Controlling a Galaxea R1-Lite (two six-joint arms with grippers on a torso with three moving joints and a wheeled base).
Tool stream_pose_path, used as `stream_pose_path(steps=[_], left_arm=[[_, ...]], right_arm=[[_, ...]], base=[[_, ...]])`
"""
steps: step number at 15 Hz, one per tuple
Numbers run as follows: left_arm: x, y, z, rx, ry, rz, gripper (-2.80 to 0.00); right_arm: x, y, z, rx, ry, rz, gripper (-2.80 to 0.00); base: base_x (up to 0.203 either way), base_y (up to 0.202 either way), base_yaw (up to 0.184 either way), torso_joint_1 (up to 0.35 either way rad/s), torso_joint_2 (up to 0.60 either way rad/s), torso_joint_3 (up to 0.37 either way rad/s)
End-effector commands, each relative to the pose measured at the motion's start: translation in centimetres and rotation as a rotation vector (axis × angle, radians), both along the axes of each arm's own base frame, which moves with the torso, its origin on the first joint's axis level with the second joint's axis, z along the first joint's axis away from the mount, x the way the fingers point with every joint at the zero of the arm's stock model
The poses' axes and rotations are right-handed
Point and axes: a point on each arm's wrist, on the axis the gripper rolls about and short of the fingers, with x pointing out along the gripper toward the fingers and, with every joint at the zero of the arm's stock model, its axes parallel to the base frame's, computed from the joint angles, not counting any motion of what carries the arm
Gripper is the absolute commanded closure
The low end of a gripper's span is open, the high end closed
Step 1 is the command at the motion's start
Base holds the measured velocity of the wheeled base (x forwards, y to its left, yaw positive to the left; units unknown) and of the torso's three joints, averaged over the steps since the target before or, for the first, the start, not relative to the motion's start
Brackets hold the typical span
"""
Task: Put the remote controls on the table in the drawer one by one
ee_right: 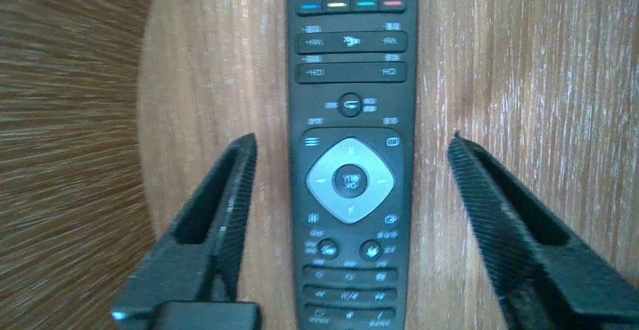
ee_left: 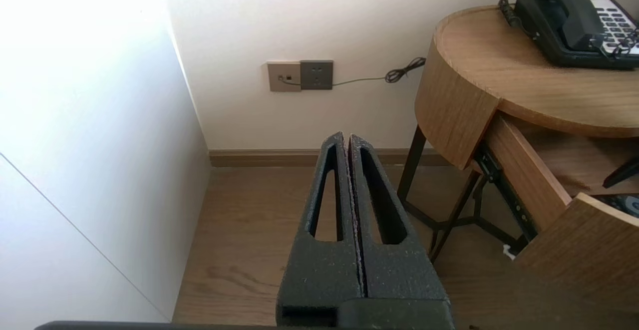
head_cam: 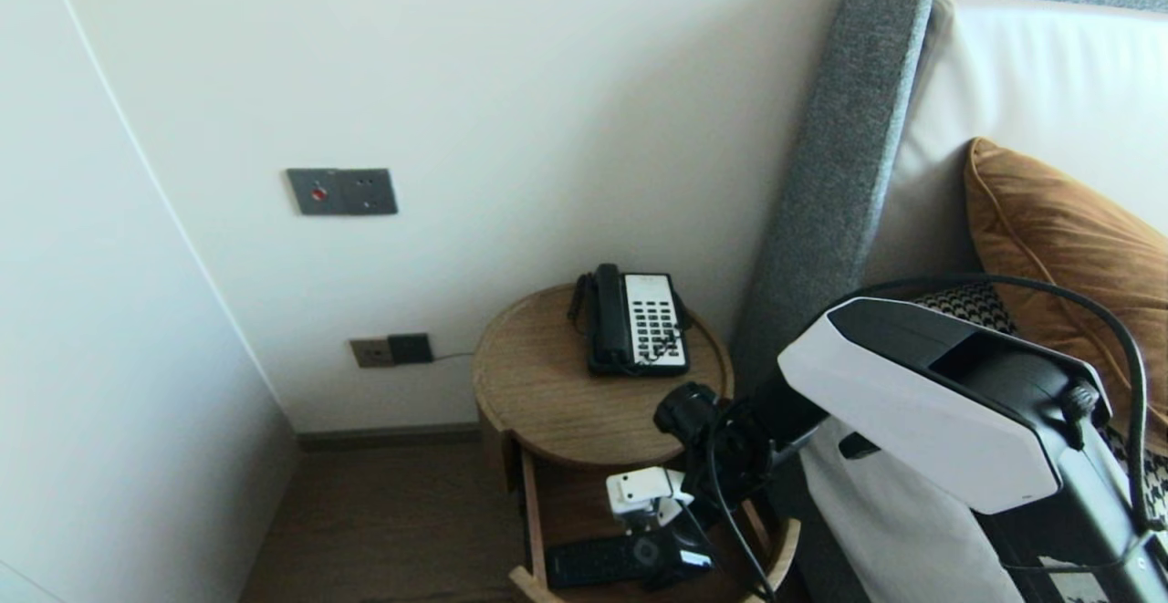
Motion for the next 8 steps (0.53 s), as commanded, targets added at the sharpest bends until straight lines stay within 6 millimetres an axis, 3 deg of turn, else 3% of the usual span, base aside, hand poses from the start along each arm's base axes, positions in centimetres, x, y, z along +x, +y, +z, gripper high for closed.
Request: stream_pose_path(steps=[1, 5, 8], left_arm=[[0.0, 0.0, 0.0, 0.0, -0.002, 0.0, 0.0], [0.0, 0.0, 0.0, 0.0, -0.002, 0.0, 0.0], [0.0, 0.0, 0.0, 0.0, -0.001, 0.0, 0.0]], right_arm=[[-0.4, -0.2, 1.6, 0.014, -0.021, 0.006, -2.8], [-1.8, -1.0, 4.3, 0.027, -0.043, 0.004, -2.8], [-1.8, -1.5, 5.8, 0.044, -0.066, -0.023, -2.8]], base=[[0.0, 0.0, 0.0, 0.0, 0.0, 0.0], [0.0, 0.0, 0.0, 0.0, 0.0, 0.0], [0.0, 0.0, 0.0, 0.0, 0.0, 0.0]])
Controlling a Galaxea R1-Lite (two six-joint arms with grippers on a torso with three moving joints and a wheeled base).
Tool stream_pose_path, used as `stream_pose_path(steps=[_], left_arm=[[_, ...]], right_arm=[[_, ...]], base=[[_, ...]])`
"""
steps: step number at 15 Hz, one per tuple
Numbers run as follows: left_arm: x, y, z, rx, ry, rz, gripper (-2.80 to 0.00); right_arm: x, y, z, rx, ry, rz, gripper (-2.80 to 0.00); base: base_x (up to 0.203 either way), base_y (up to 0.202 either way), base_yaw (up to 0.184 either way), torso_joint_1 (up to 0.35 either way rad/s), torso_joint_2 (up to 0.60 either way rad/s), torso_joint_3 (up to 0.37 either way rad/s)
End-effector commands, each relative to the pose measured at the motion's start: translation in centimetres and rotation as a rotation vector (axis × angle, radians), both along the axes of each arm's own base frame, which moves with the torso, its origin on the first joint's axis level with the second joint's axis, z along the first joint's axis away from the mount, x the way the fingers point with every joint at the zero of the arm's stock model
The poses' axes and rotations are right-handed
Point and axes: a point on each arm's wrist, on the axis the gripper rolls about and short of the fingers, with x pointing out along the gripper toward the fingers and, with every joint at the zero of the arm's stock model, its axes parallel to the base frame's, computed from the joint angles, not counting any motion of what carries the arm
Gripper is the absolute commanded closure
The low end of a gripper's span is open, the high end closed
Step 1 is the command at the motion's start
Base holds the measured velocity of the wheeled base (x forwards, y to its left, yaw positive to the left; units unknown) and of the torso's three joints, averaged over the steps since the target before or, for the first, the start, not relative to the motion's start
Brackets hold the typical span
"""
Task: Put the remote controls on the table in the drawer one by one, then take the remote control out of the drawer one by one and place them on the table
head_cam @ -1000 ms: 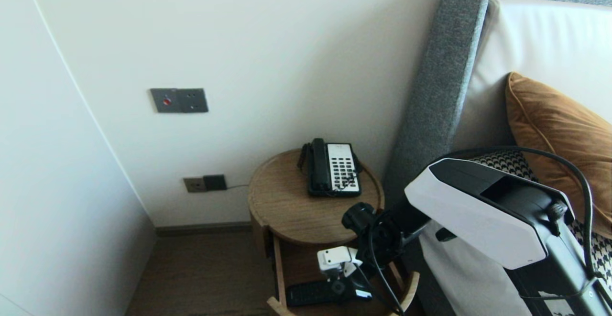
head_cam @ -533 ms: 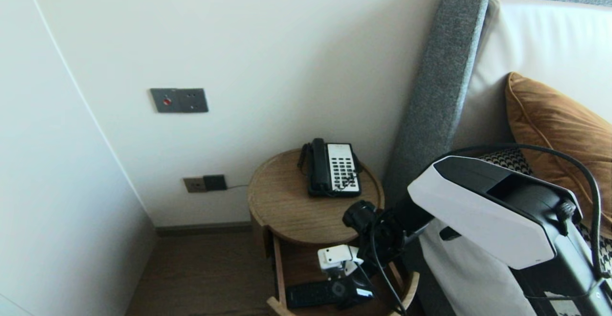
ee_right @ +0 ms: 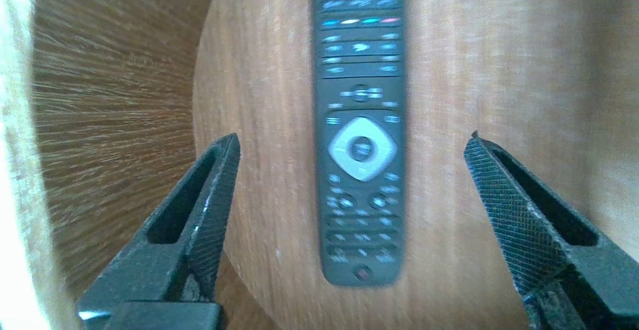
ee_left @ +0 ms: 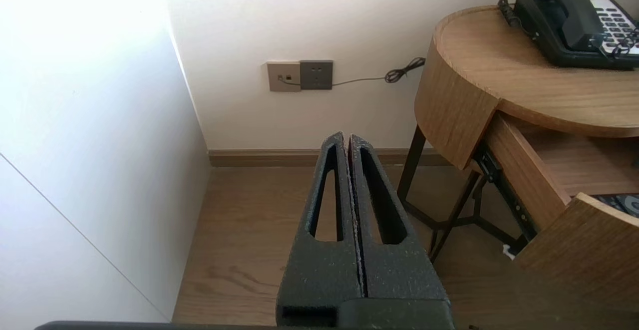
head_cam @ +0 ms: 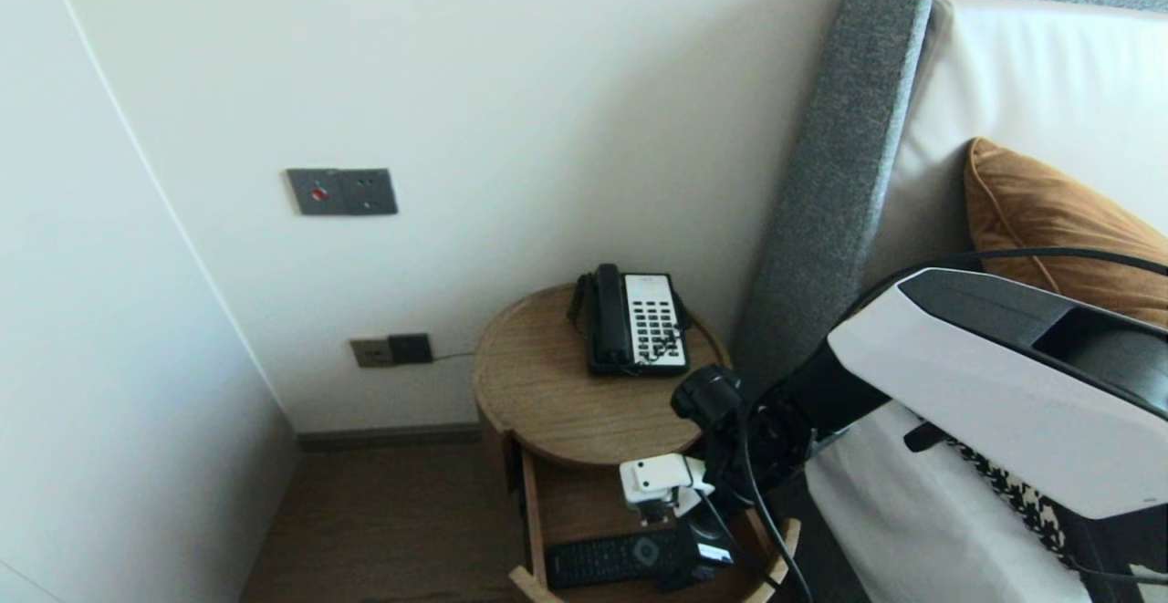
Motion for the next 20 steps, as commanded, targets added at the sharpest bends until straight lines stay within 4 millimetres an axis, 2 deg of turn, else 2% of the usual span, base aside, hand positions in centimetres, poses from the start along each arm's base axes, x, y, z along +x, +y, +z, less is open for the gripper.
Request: stream_pose_path(steps=[1, 5, 11, 15, 17, 18, 20], left_arm=[[0.0, 0.0, 0.0, 0.0, -0.001, 0.001, 0.0], [0.0, 0.0, 0.0, 0.0, 0.0, 0.001, 0.0], [0.0, 0.0, 0.0, 0.0, 0.0, 0.001, 0.0], [0.0, 0.0, 0.0, 0.0, -0.001, 0.001, 0.0], [0.0, 0.0, 0.0, 0.0, 0.0, 0.001, 0.0], [0.0, 0.0, 0.0, 0.0, 0.0, 0.001, 0.0], [0.0, 0.0, 0.0, 0.0, -0.001, 0.001, 0.0]], right_arm=[[-0.1, -0.4, 2.4, 0.028, -0.049, -0.007, 0.0], [0.0, -2.7, 6.1, 0.041, -0.092, -0.082, 0.0], [-0.5, -7.5, 10.8, 0.001, -0.132, -0.247, 0.0], [-0.9, -12.2, 13.4, -0.026, -0.146, -0.437, 0.0], [-0.8, -15.6, 14.4, -0.036, -0.173, -0.562, 0.0], [-1.1, -17.3, 15.3, -0.032, -0.191, -0.626, 0.0], [-3.1, -20.2, 17.7, -0.013, -0.207, -0.765, 0.0]], base=[[0.0, 0.0, 0.0, 0.0, 0.0, 0.0], [0.0, 0.0, 0.0, 0.0, 0.0, 0.0], [0.0, 0.0, 0.0, 0.0, 0.0, 0.0], [0.0, 0.0, 0.0, 0.0, 0.0, 0.0], [0.0, 0.0, 0.0, 0.0, 0.0, 0.0], [0.0, 0.0, 0.0, 0.0, 0.0, 0.0], [0.0, 0.0, 0.0, 0.0, 0.0, 0.0]])
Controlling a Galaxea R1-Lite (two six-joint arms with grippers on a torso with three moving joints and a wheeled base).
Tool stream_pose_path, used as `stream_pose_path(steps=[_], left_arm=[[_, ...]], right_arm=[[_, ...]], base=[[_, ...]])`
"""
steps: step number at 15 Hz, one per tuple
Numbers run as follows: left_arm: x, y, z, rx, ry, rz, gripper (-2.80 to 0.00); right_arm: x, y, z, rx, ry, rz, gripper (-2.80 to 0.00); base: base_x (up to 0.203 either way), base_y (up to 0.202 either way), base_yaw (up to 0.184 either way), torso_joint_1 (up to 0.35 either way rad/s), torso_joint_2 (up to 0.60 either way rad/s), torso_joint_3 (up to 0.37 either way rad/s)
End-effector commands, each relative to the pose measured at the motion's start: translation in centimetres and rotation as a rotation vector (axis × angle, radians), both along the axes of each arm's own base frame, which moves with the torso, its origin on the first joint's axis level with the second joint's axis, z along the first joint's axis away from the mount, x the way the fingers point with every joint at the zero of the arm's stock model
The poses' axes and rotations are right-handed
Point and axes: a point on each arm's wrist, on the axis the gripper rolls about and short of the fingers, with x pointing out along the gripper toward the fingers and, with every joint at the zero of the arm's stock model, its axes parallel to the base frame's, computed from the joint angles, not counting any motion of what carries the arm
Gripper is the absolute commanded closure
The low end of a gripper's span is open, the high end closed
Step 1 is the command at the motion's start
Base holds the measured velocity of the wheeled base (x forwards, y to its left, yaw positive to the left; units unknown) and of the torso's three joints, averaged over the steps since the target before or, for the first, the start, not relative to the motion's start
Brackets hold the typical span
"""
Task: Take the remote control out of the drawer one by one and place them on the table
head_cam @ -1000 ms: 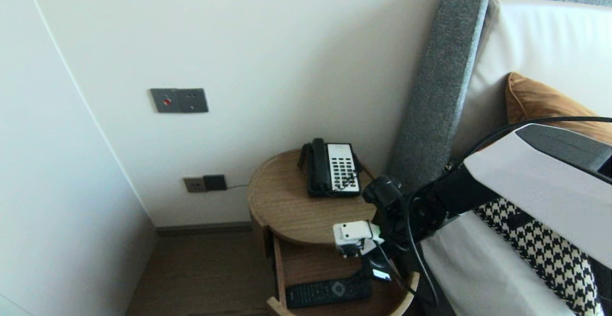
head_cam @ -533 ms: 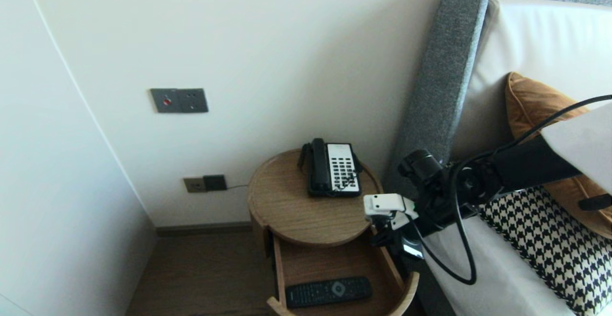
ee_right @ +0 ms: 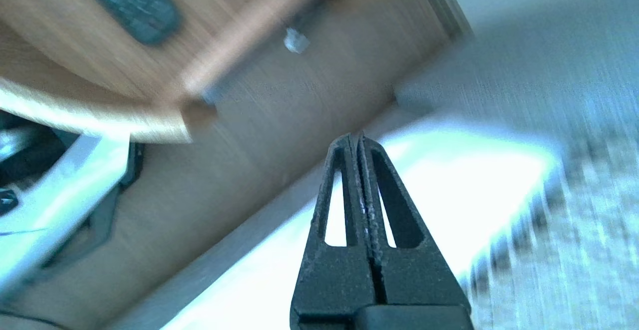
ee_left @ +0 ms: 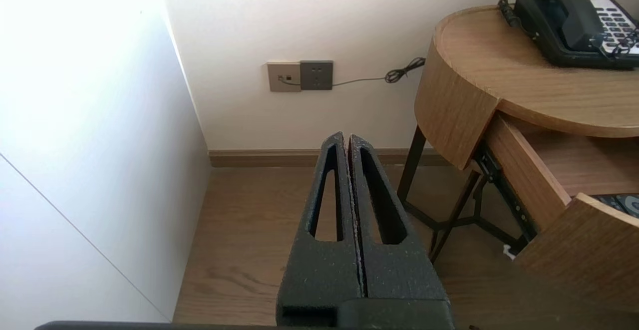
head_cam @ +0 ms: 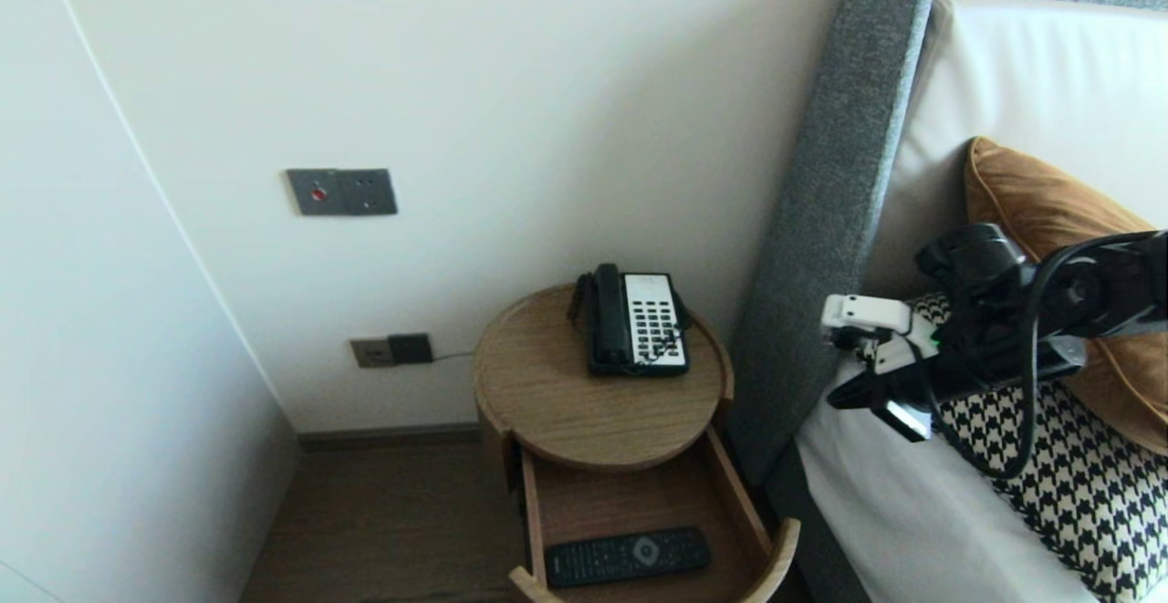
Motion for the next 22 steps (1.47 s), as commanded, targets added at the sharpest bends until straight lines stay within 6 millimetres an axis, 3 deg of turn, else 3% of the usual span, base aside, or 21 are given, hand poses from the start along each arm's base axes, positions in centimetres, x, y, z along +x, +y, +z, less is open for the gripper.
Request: stream_pose_path(steps=[1, 3, 5, 11, 17, 22], left_arm=[[0.0, 0.0, 0.0, 0.0, -0.001, 0.0, 0.0], [0.0, 0.0, 0.0, 0.0, -0.002, 0.0, 0.0], [0.0, 0.0, 0.0, 0.0, -0.002, 0.002, 0.0], [0.0, 0.0, 0.0, 0.0, -0.001, 0.0, 0.0], [0.0, 0.0, 0.0, 0.0, -0.002, 0.0, 0.0], [0.0, 0.0, 0.0, 0.0, -0.001, 0.0, 0.0]], right_arm=[[-3.1, -3.1, 3.5, 0.021, -0.048, -0.136, 0.0], [-6.5, -4.9, 5.2, 0.053, -0.029, -0.26, 0.0], [-9.8, -5.6, 5.6, 0.104, -0.007, -0.377, 0.0], [-19.4, -4.9, 6.0, 0.213, -0.08, -0.617, 0.0], [-28.3, -1.6, 2.1, 0.353, -0.162, -0.741, 0.0], [-32.4, -0.4, -2.7, 0.455, -0.276, -0.78, 0.0]], base=[[0.0, 0.0, 0.0, 0.0, 0.0, 0.0], [0.0, 0.0, 0.0, 0.0, 0.0, 0.0], [0.0, 0.0, 0.0, 0.0, 0.0, 0.0], [0.0, 0.0, 0.0, 0.0, 0.0, 0.0], [0.0, 0.0, 0.0, 0.0, 0.0, 0.0], [0.0, 0.0, 0.0, 0.0, 0.0, 0.0]])
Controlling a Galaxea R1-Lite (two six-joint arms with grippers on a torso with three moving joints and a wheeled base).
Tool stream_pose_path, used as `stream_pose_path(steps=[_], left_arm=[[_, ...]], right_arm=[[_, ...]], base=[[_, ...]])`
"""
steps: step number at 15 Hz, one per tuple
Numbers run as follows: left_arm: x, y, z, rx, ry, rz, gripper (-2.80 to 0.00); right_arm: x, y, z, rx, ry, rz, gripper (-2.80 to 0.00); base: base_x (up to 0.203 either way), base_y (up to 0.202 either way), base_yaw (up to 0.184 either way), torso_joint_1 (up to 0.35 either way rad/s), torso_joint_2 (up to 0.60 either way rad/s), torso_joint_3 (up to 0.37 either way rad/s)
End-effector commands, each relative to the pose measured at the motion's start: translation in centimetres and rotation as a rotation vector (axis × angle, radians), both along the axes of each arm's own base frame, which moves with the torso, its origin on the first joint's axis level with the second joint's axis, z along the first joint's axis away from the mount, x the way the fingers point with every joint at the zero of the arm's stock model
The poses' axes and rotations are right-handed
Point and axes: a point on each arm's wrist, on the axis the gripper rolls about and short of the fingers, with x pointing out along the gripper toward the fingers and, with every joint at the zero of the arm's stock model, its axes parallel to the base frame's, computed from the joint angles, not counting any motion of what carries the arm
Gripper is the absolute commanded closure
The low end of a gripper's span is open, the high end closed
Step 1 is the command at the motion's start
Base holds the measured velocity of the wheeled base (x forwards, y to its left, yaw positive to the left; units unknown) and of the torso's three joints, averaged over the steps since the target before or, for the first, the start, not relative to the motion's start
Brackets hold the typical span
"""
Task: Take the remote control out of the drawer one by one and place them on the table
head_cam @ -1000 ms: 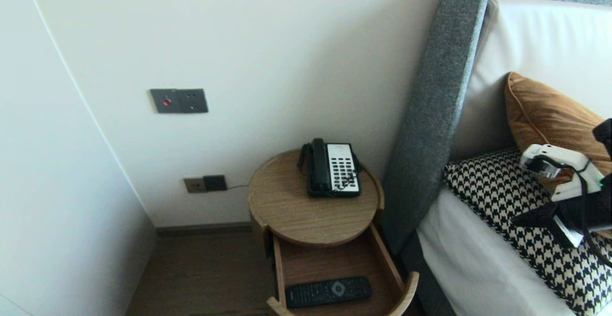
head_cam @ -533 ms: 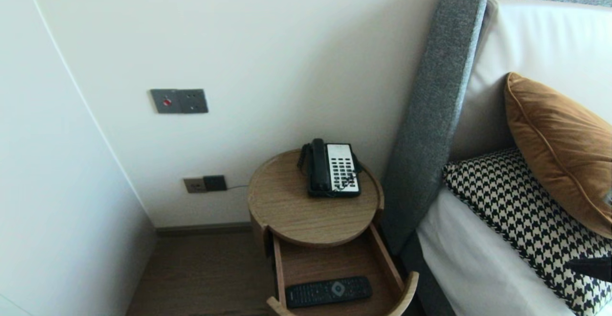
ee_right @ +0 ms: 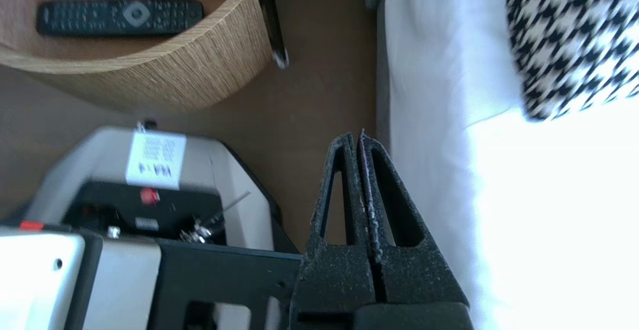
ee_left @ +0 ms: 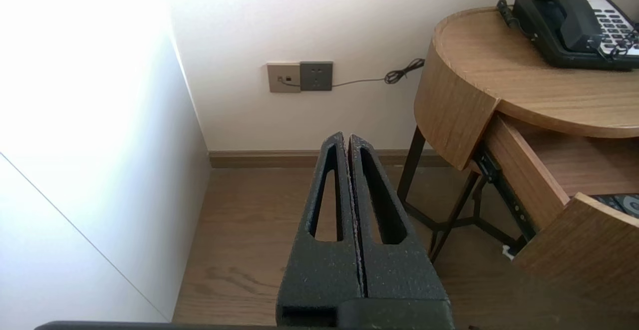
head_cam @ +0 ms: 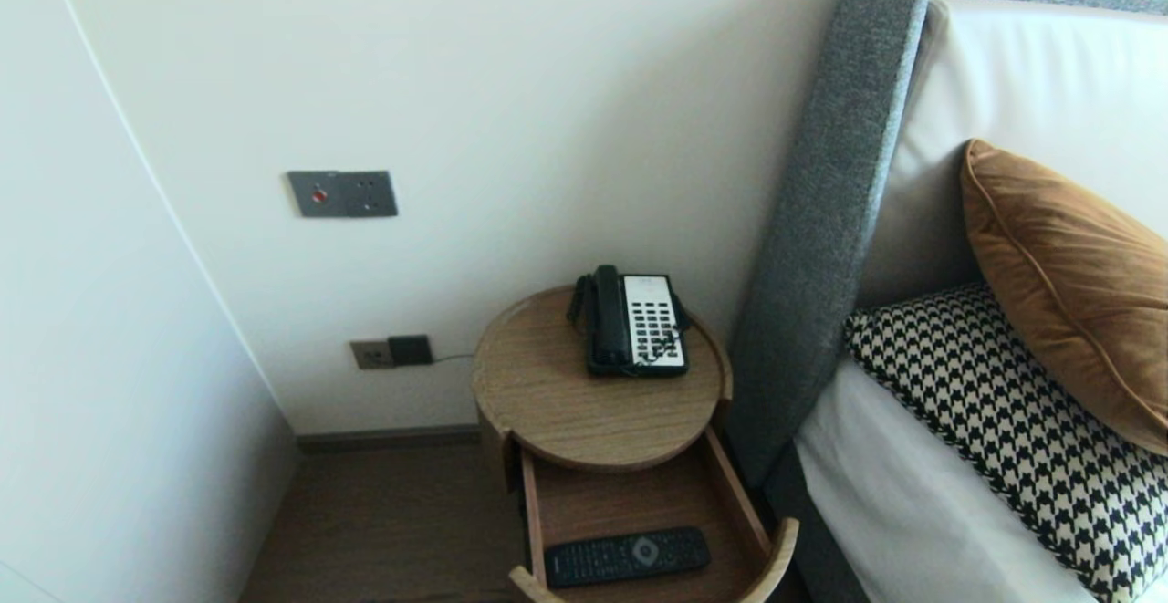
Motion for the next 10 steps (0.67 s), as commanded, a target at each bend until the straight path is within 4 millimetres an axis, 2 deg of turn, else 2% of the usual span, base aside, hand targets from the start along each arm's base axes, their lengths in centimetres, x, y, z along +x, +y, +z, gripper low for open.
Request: stream_pose_path(steps=[1, 3, 6, 10], left_arm=[[0.0, 0.0, 0.0, 0.0, -0.002, 0.001, 0.0], [0.0, 0.0, 0.0, 0.0, -0.001, 0.001, 0.0], [0.0, 0.0, 0.0, 0.0, -0.002, 0.001, 0.0], [0.0, 0.0, 0.0, 0.0, 0.0, 0.001, 0.0]], right_arm=[[-2.2, 0.6, -2.7, 0.009, -0.12, 0.0, 0.0], [-2.7, 0.5, -4.8, 0.004, -0.19, -0.015, 0.0], [-2.0, 0.3, -5.7, 0.025, -0.292, -0.056, 0.0], [-2.3, 0.0, -6.0, 0.017, -0.323, 0.009, 0.0]], base=[[0.0, 0.0, 0.0, 0.0, 0.0, 0.0], [0.0, 0.0, 0.0, 0.0, 0.0, 0.0], [0.0, 0.0, 0.0, 0.0, 0.0, 0.0], [0.0, 0.0, 0.0, 0.0, 0.0, 0.0]])
